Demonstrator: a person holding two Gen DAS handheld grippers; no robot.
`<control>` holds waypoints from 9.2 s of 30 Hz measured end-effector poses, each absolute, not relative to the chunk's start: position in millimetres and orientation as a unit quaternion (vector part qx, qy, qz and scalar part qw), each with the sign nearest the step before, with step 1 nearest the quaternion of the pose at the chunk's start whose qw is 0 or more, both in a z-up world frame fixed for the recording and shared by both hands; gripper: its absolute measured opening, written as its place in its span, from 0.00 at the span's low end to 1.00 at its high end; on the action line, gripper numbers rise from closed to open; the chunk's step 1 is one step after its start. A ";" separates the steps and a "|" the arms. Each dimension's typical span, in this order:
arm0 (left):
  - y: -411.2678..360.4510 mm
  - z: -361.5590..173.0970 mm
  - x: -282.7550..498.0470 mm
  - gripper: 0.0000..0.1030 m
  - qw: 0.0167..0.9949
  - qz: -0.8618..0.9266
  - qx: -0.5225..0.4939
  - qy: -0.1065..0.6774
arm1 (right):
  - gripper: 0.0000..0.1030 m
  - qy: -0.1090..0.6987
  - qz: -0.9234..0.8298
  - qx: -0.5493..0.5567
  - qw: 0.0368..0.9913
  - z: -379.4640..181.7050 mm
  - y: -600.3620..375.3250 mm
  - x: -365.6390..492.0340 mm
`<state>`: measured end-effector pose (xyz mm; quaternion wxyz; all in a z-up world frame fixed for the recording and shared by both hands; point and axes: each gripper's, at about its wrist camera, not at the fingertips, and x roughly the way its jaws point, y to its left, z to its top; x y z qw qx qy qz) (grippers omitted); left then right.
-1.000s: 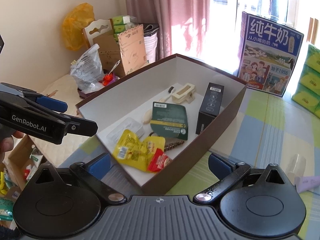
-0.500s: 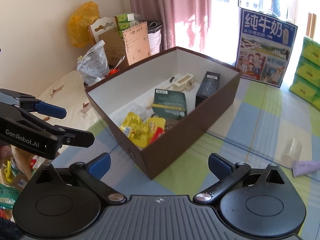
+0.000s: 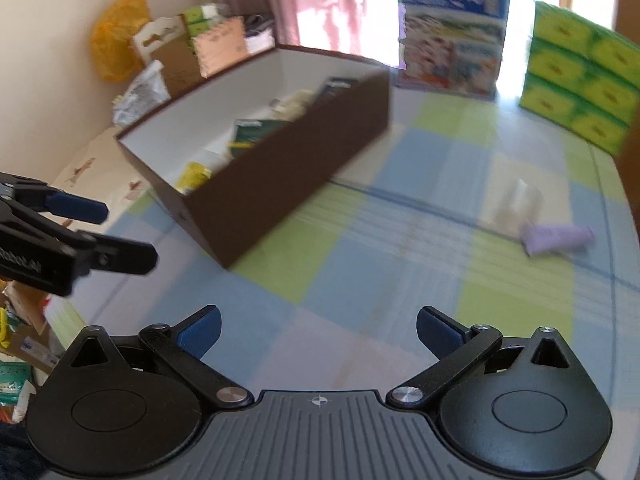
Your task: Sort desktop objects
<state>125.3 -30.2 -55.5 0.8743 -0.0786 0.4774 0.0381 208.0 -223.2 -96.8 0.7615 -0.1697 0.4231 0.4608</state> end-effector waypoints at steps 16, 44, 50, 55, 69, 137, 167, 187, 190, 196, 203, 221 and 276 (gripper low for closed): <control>-134.3 -76.3 184.2 0.92 0.875 -0.010 -0.047 0.482 | 0.98 0.448 0.373 -0.136 0.801 -114.2 -327.0 268.1; -197.8 -136.9 359.3 0.90 0.867 -0.042 -0.004 0.497 | 0.98 0.428 0.374 -0.140 0.811 -160.6 -319.2 425.8; -206.7 -151.5 398.2 0.88 0.862 -0.054 0.010 0.504 | 0.98 0.418 0.381 -0.130 0.815 -163.9 -310.6 455.3; -209.1 -159.3 428.6 0.88 0.862 -0.066 0.001 0.503 | 0.98 0.418 0.382 -0.134 0.813 -170.6 -303.2 473.4; -198.2 -189.9 465.2 0.49 0.862 -0.044 0.010 0.505 | 0.98 0.402 0.403 -0.134 0.811 -178.2 -292.4 484.4; -124.9 -193.2 370.4 0.46 0.845 0.042 -0.043 0.532 | 0.30 0.402 0.445 -0.212 0.772 -197.6 -216.6 410.7; -110.2 -108.1 250.8 0.46 0.869 0.004 -0.118 0.481 | 0.30 0.427 0.481 -0.149 0.751 -131.2 -251.0 314.0; -1.7 -27.6 176.6 0.46 0.910 0.061 -0.145 0.385 | 0.30 0.365 0.559 -0.123 0.734 -67.9 -156.5 236.9; 21.6 -23.1 172.9 0.46 0.911 0.073 -0.143 0.379 | 0.30 0.364 0.571 -0.114 0.727 -63.6 -134.2 229.6; 72.4 -18.2 178.0 0.46 0.914 0.092 -0.134 0.373 | 0.30 0.360 0.584 -0.100 0.720 -58.4 -83.6 224.2; 120.0 -25.5 210.4 0.46 0.912 0.091 -0.113 0.384 | 0.30 0.371 0.567 -0.088 0.730 -65.0 -16.7 239.1; 176.2 -99.8 327.2 0.46 0.887 0.027 -0.039 0.459 | 0.30 0.415 0.480 -0.167 0.755 -130.9 97.8 326.5; 78.0 -17.3 164.7 0.99 0.919 0.169 -0.018 0.356 | 0.98 0.309 0.517 -0.107 0.791 -57.3 -89.4 231.6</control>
